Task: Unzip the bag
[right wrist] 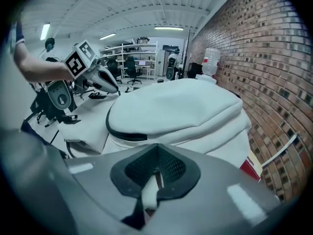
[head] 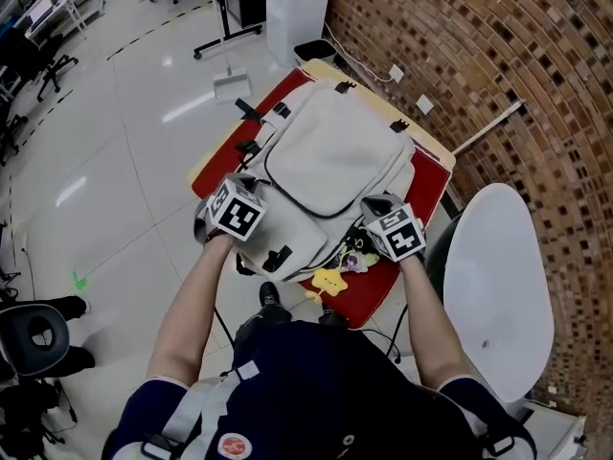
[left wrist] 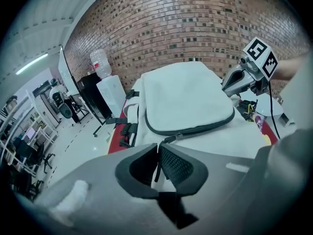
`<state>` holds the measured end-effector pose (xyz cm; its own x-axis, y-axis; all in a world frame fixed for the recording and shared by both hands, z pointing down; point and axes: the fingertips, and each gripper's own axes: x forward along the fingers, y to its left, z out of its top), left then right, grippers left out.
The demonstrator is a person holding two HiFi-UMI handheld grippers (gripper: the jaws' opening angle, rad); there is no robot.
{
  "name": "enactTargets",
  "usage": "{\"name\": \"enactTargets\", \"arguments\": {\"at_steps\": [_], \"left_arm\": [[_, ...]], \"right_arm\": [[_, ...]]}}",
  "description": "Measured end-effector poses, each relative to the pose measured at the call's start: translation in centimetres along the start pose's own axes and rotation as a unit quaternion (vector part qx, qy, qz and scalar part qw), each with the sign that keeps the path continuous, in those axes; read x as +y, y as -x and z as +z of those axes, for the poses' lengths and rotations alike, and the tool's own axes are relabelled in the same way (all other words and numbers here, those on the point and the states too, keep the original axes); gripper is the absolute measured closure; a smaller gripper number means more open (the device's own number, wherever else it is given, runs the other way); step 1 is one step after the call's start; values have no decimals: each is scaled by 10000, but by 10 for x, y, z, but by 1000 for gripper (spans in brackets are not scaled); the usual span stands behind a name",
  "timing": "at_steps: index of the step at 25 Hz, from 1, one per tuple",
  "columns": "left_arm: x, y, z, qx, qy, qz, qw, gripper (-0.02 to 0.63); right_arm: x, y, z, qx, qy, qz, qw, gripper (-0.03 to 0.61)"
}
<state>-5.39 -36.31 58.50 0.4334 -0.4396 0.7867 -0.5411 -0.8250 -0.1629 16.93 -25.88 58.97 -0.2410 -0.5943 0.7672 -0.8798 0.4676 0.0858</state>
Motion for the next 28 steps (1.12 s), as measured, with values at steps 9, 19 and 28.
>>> {"name": "enactTargets", "arguments": {"at_steps": [9, 19, 28], "left_arm": [[36, -21, 15, -221, -520, -202, 9982, 589], [63, -42, 26, -284, -923, -289, 9949, 591], [77, -59, 60, -640, -1357, -312, 9882, 591]], "right_arm": [[-2, -1, -4, 114, -526, -538, 9971, 575], [-6, -6, -7, 195, -772, -957, 9922, 575], [-7, -8, -9, 242, -976, -1125, 9885, 575]]}}
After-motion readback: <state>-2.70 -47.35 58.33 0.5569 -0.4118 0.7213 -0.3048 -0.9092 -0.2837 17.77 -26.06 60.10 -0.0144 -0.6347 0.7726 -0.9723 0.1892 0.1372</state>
